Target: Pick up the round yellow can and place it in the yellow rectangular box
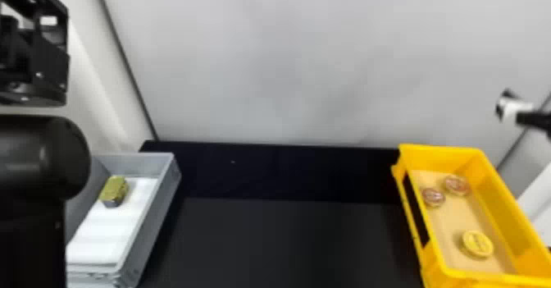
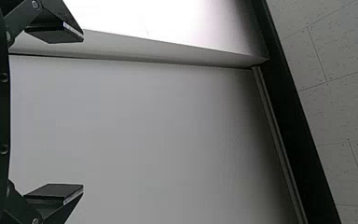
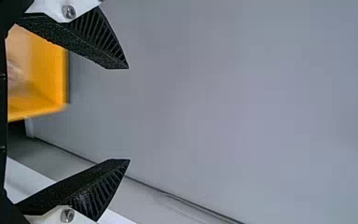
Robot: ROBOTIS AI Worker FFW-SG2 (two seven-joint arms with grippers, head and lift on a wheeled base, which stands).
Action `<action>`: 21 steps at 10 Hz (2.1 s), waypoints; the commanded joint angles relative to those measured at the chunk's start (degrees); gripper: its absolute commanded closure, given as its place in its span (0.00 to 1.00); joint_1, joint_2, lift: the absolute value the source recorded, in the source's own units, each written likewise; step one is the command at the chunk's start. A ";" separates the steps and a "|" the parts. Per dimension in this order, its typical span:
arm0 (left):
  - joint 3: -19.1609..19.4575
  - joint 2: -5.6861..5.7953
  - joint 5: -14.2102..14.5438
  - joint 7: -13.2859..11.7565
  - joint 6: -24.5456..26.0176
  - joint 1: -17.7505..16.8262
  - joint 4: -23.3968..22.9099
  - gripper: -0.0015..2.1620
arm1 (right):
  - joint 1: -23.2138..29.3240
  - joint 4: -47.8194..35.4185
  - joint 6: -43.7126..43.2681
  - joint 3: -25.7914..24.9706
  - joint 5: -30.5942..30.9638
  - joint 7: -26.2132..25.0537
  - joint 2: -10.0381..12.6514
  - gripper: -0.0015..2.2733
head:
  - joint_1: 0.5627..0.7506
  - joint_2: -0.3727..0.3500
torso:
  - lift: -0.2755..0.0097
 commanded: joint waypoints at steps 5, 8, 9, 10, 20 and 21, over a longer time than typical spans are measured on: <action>1.63 0.50 0.01 0.01 -0.57 0.62 -0.30 0.07 | -12.92 -11.27 -11.55 7.49 3.98 -6.14 0.33 0.03 | 0.53 0.59 | 0.95; 2.68 0.59 0.27 0.01 -1.45 1.32 -0.30 0.07 | -21.62 -9.86 -21.23 10.39 5.39 -3.42 -0.11 0.03 | 0.53 0.59 | 0.95; 2.86 0.67 0.27 0.09 -1.63 1.50 -0.30 0.07 | -24.08 -9.86 -23.78 11.27 6.44 -2.89 -0.20 0.03 | 0.53 0.59 | 0.95; 3.12 0.67 0.27 0.09 -1.80 1.67 -0.30 0.07 | -26.81 -9.86 -25.10 12.59 6.44 -2.72 -0.90 0.03 | 0.53 0.59 | 0.95; 3.83 0.85 0.18 0.09 -2.15 2.11 -0.39 0.07 | -29.00 -11.44 -26.33 15.58 7.59 -5.35 -1.60 0.05 | 0.53 0.59 | 0.94; 3.74 0.85 0.18 0.09 -1.98 2.20 -0.39 0.07 | -29.44 -11.62 -24.66 15.84 6.53 -7.11 -1.69 0.05 | 0.53 0.59 | 0.94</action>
